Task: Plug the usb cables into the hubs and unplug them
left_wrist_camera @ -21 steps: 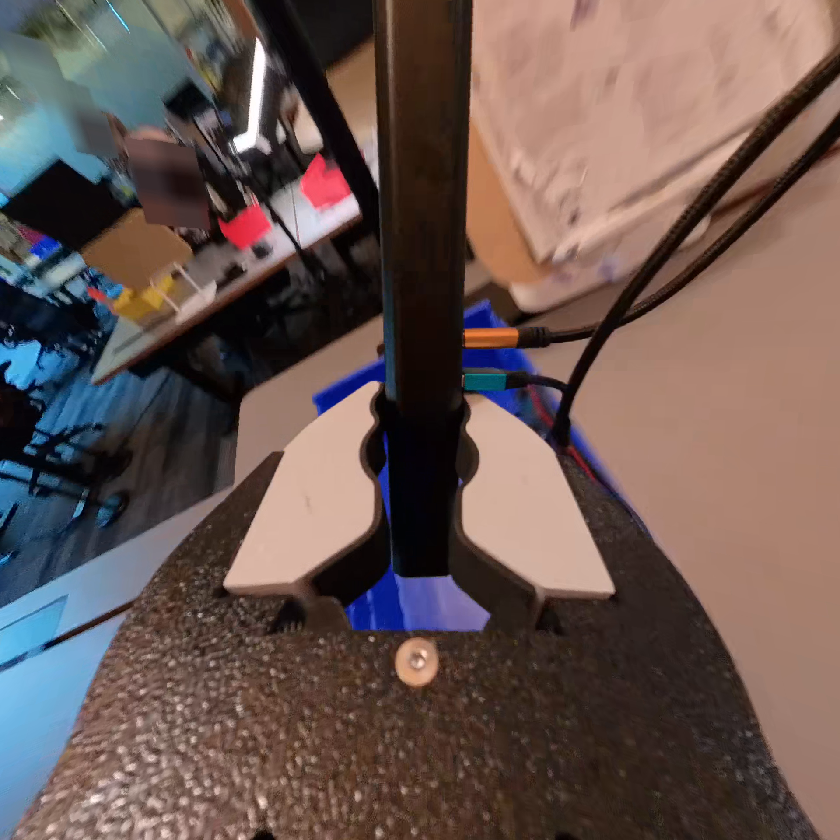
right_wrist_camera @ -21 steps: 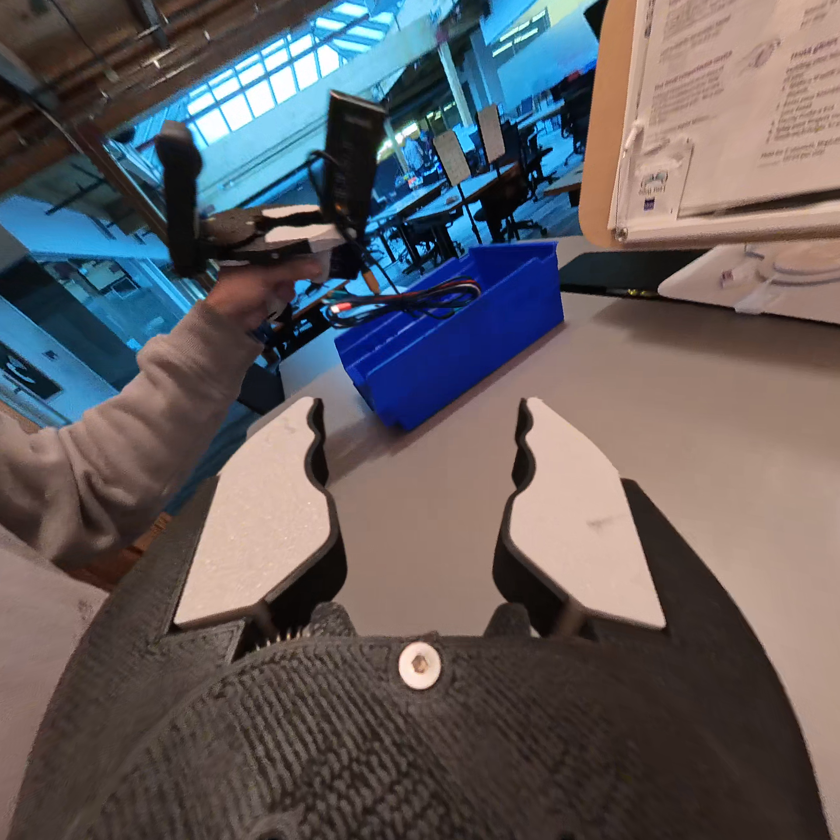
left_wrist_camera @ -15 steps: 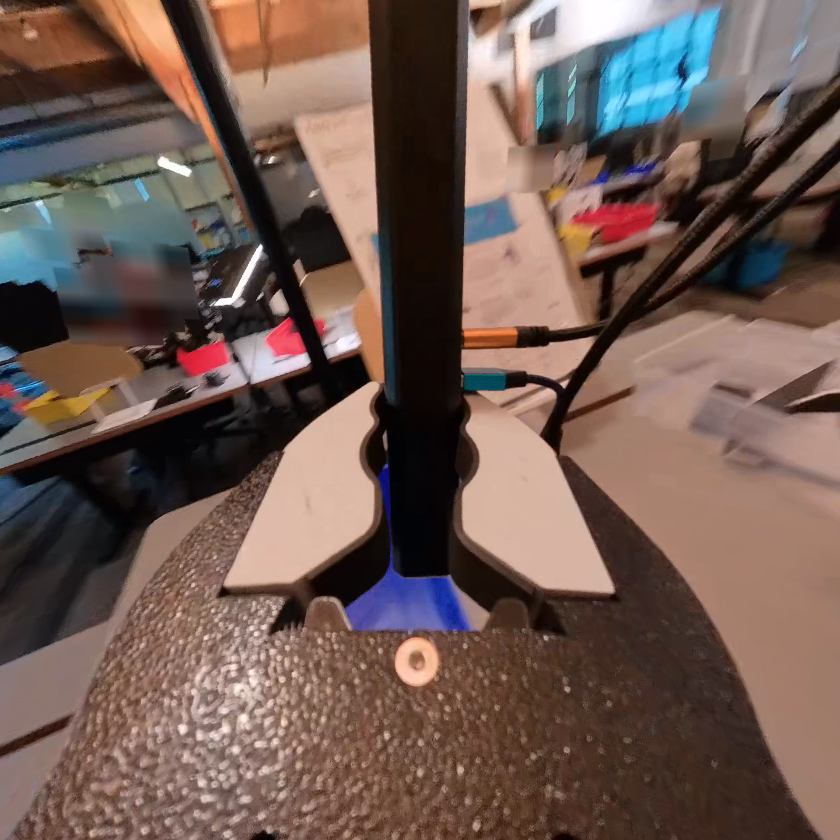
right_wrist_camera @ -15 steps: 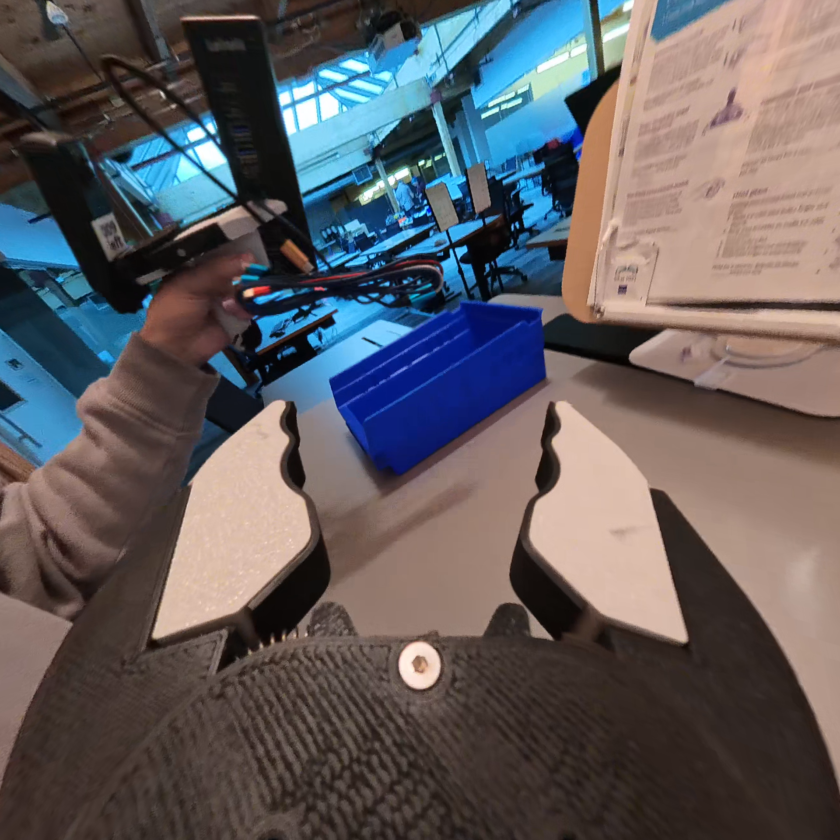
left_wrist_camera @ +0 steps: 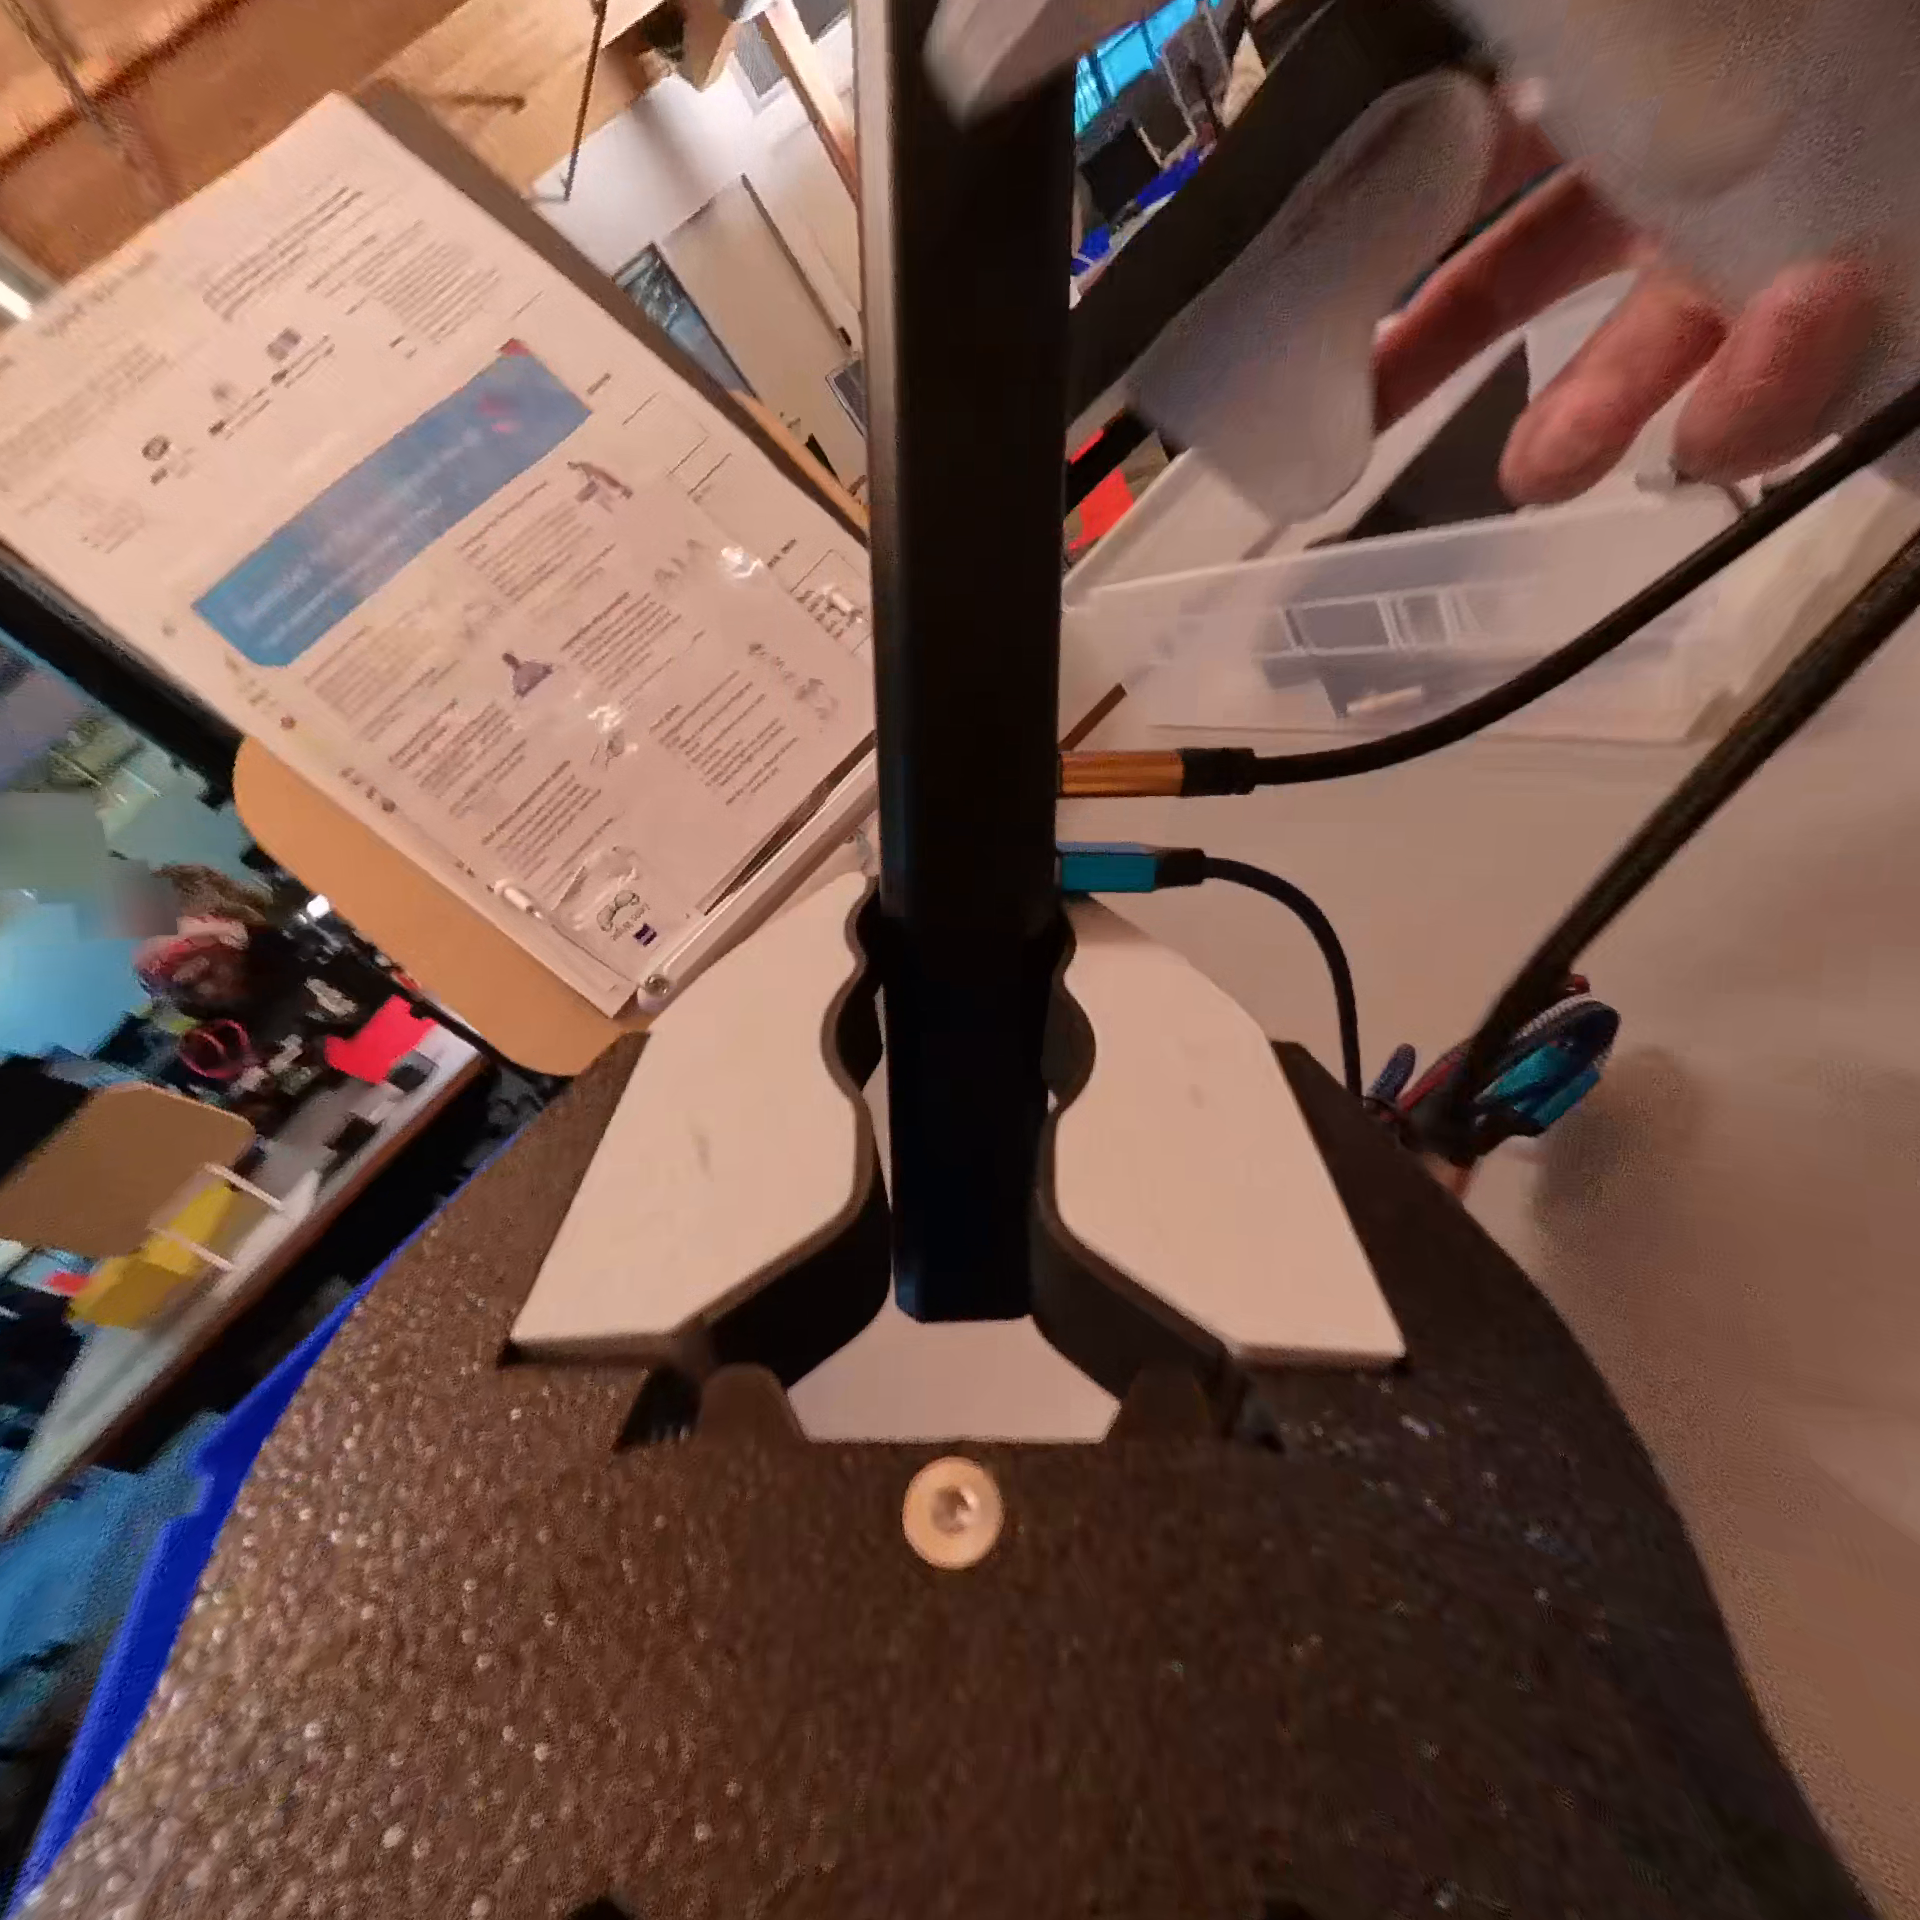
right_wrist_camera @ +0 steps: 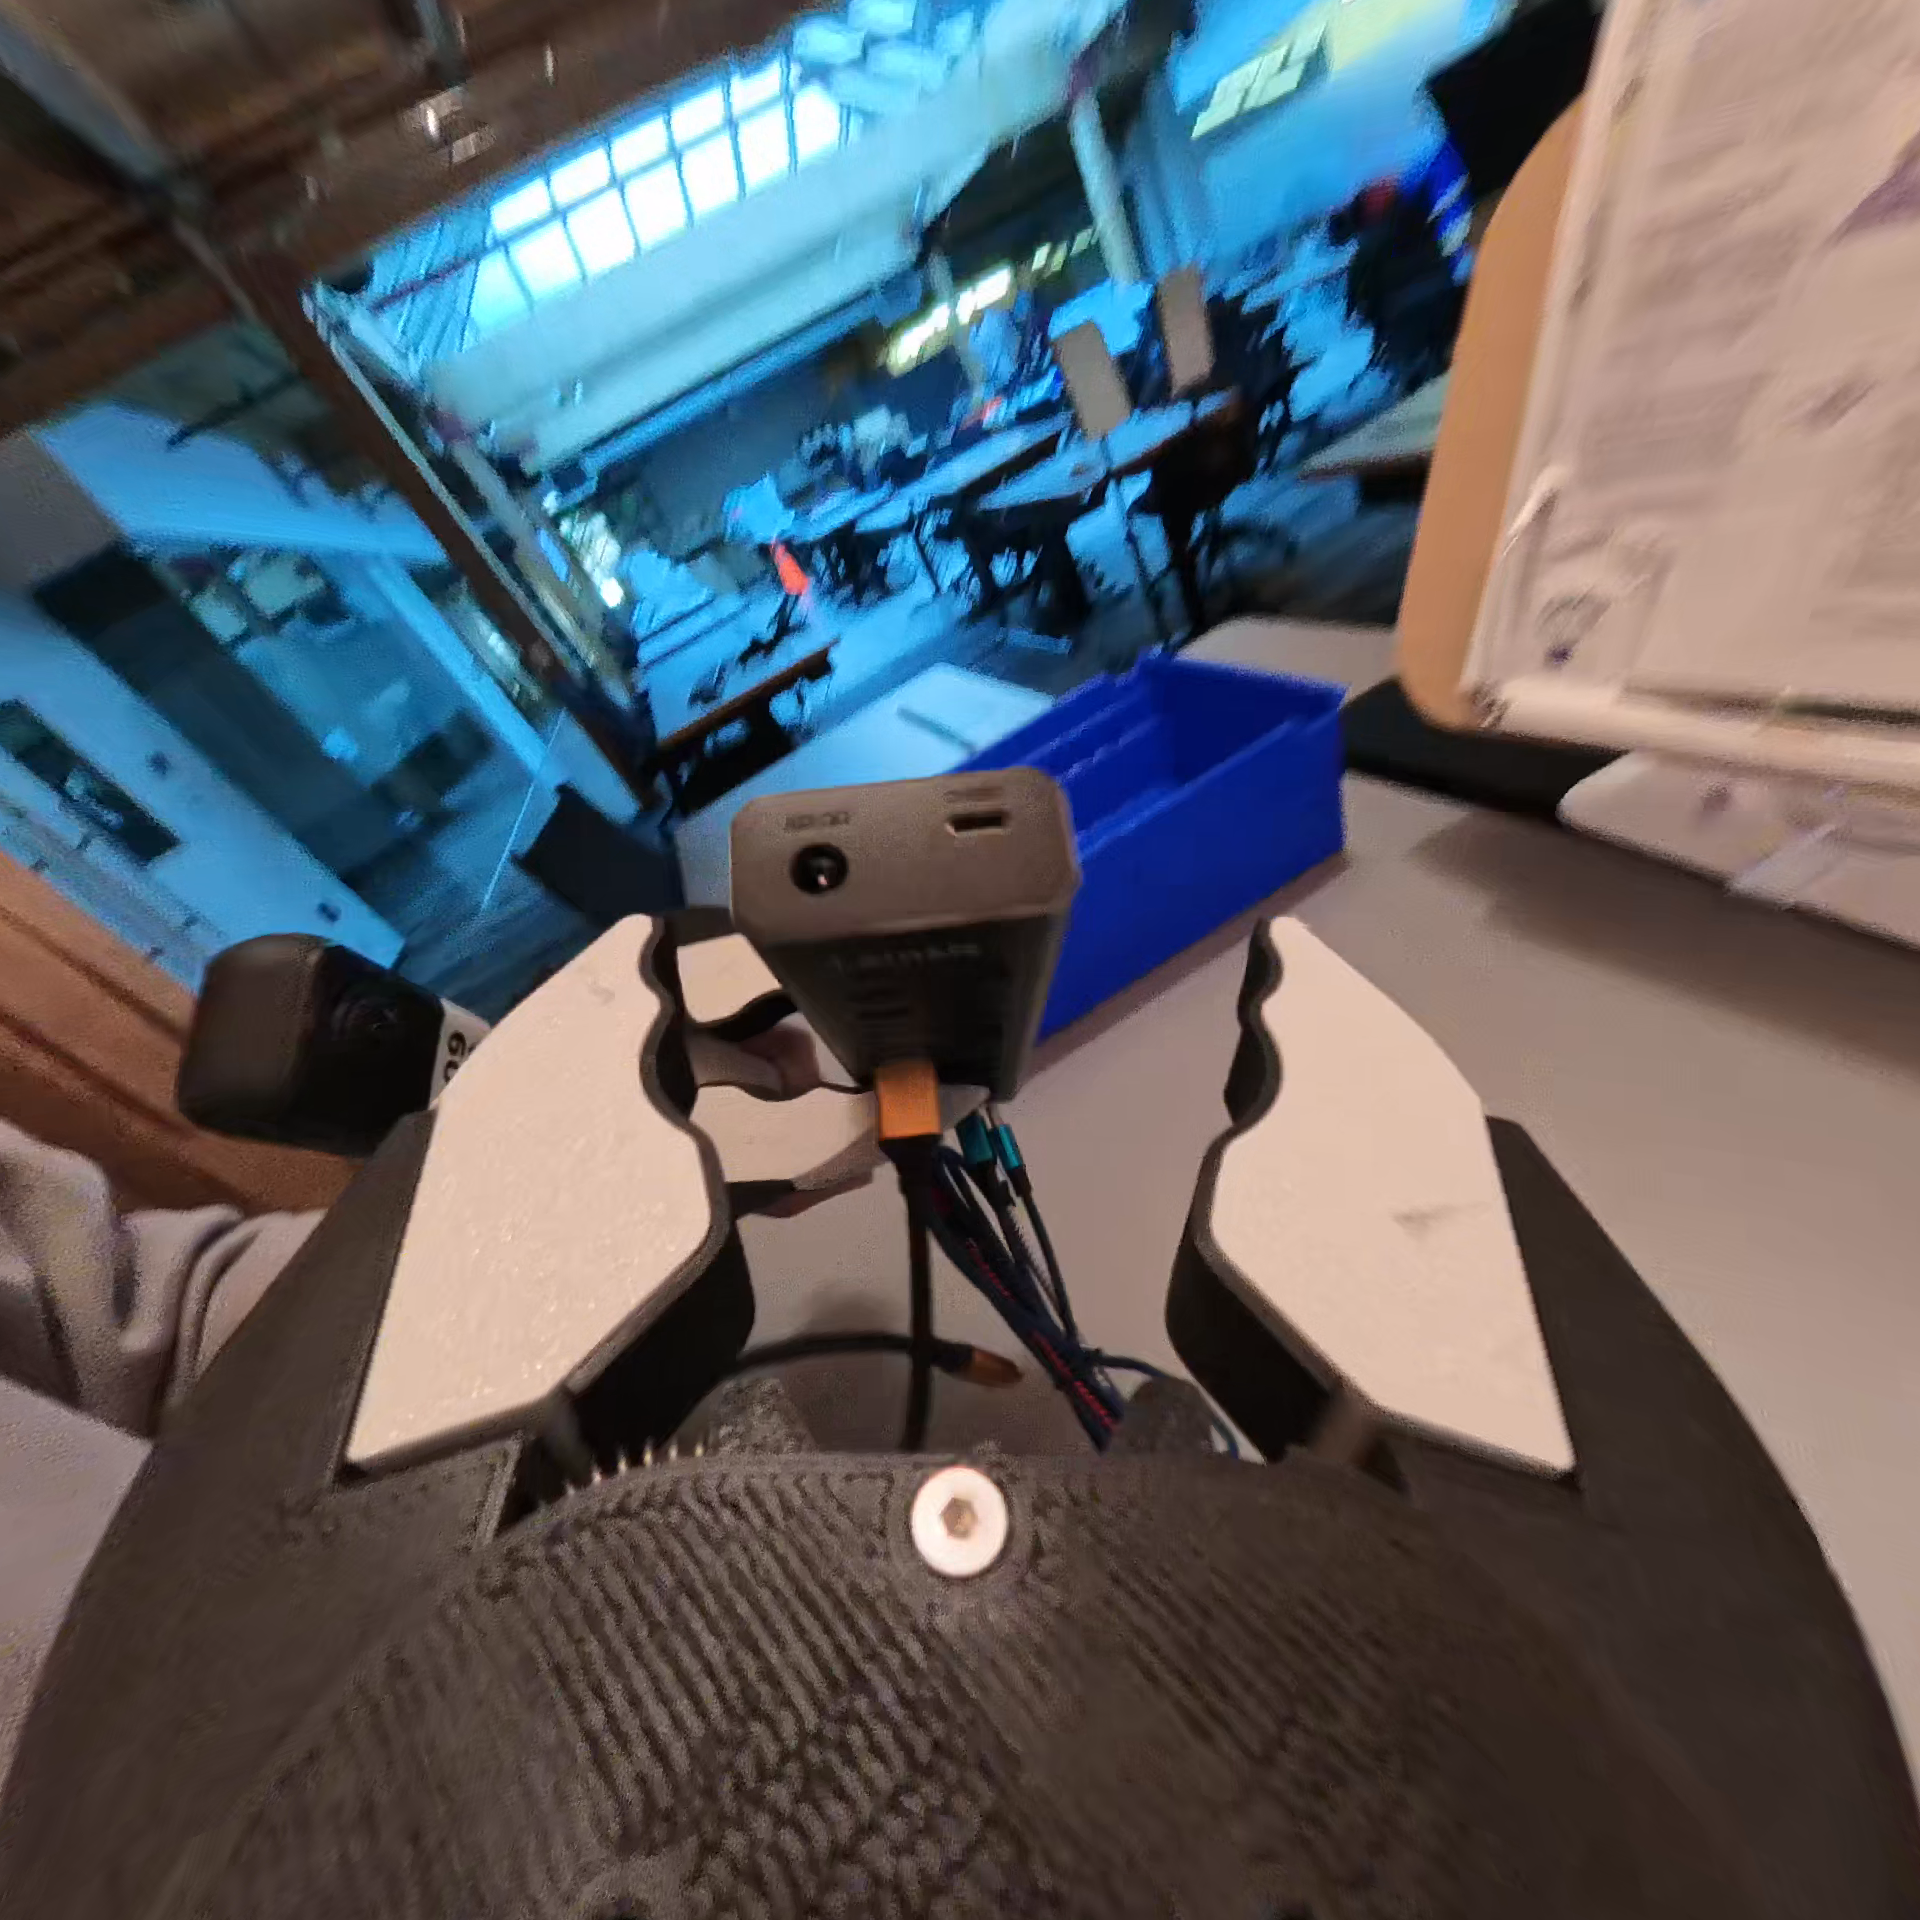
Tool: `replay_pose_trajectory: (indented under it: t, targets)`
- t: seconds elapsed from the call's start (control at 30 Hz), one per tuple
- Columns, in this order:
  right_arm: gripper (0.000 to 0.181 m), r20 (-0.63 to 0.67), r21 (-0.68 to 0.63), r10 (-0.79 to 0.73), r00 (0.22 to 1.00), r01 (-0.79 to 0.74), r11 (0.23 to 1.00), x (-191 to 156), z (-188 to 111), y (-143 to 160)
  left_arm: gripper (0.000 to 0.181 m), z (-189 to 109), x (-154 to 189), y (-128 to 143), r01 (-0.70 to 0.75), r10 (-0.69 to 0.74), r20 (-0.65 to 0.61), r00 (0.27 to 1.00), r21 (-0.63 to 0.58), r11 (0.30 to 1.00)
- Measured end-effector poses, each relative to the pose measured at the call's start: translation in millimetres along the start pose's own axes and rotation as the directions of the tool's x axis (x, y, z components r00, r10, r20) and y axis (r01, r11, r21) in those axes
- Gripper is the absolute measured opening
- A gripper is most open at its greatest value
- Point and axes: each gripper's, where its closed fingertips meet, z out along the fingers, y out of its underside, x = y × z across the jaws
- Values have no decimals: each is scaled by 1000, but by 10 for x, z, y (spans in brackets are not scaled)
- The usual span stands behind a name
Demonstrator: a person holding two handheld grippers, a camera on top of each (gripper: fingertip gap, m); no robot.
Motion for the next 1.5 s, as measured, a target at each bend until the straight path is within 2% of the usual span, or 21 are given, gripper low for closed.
replay_pose_trajectory:
  t: [0.07,0.1,0.13,0.17,0.2,0.23,0.3,0.37,0.43,0.47,0.57,0.67,0.8,1.0,1.17,1.27,1.33,1.5]
  targets:
    - [94,21,3,-13,1000,13,1000,-43,68,148,27,29,134,-8,-38,38,-17,999,3,999]
    - [77,26,42,-33,999,31,999,-62,74,161,27,39,166,-12,-40,40,-10,999,6,999]
    - [72,11,91,-47,999,46,995,-46,66,145,27,47,187,-11,-31,31,-9,999,10,999]
    - [72,11,109,-53,999,51,993,-42,60,149,30,56,202,6,-28,28,-13,1000,6,1000]
    - [72,16,71,-60,998,59,996,-24,64,196,32,62,218,30,-36,36,-22,999,-2,999]
    - [72,31,28,-76,997,75,997,-12,61,241,35,63,245,38,-33,33,-49,998,2,999]
    - [69,105,-3,-85,991,85,996,-51,19,258,40,35,357,-15,67,-59,-194,979,37,997]
    - [69,186,-37,-110,976,119,992,-120,-30,248,50,-14,481,-66,193,-175,-380,908,9,981]
    - [68,264,-93,-142,954,171,981,-209,-51,279,72,-55,556,-72,264,-269,-514,815,-84,961]
    - [68,293,-131,-153,944,199,971,-242,-46,318,80,-65,568,-77,282,-300,-551,779,-120,952]
    - [68,348,-240,-206,915,299,924,-300,4,489,83,-79,654,-35,255,-315,-629,711,-186,949]
    - [68,380,-265,-237,894,351,898,-341,66,571,77,-83,788,16,227,-324,-670,668,-231,946]
    - [68,442,-210,-228,867,347,914,-454,97,519,73,-81,914,-24,282,-367,-700,612,-239,929]
    - [68,440,-227,-249,863,375,899,-417,131,571,70,29,1003,23,321,-381,-673,634,-220,921]
    - [72,414,-336,-275,868,427,840,-322,62,711,70,76,1064,71,404,-397,-668,630,-155,901]
    - [77,356,-386,-281,891,414,824,-136,-108,702,69,85,978,82,508,-457,-661,596,-131,852]
    - [70,324,-395,-279,904,398,828,-15,-186,686,68,60,927,50,565,-472,-681,560,-103,819]
    - [65,321,-488,-266,909,400,776,88,-231,847,67,46,968,40,568,-454,-707,542,-90,818]
